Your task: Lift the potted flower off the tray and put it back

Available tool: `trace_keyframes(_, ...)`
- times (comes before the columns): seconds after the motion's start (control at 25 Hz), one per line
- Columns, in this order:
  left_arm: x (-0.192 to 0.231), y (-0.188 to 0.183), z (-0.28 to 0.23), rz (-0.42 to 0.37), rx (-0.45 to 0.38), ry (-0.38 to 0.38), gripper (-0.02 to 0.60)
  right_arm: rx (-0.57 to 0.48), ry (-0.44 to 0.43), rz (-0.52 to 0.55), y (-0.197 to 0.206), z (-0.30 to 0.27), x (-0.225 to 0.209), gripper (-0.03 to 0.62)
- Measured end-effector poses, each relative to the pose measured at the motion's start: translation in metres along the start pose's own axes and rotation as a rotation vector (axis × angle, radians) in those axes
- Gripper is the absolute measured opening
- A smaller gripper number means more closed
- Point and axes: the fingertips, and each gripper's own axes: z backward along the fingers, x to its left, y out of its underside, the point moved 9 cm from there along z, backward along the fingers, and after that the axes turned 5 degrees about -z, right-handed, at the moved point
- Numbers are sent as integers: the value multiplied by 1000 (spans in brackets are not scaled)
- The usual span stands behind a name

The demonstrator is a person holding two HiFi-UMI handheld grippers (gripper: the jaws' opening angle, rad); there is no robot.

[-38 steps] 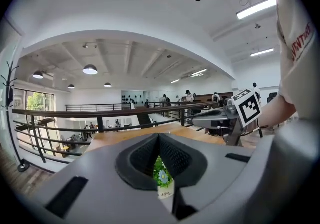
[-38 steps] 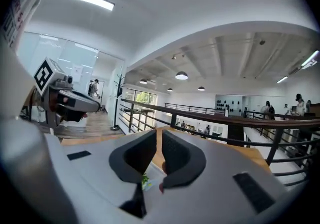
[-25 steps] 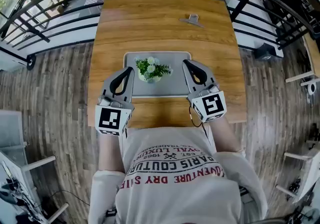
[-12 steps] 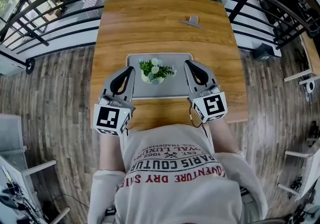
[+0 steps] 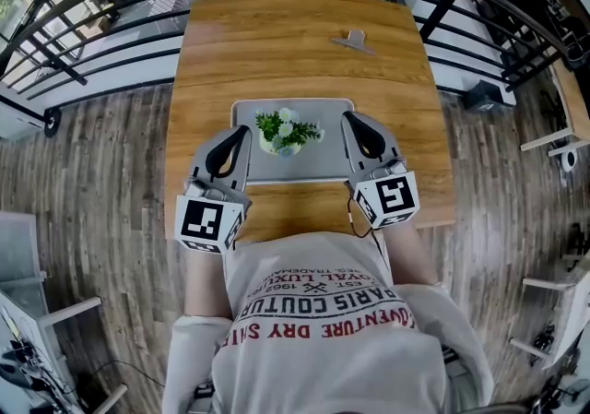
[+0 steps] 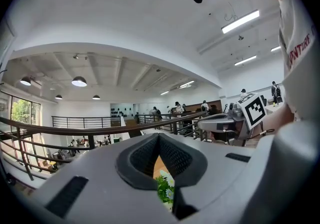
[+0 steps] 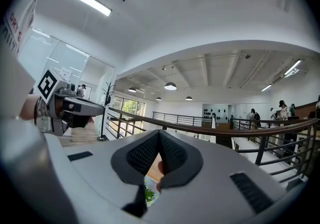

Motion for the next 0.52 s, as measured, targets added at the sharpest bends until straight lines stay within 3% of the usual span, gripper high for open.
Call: trace_keyframes(0.52, 7, 9, 1, 29, 24, -19, 12, -12, 24, -20, 1, -6, -1, 26)
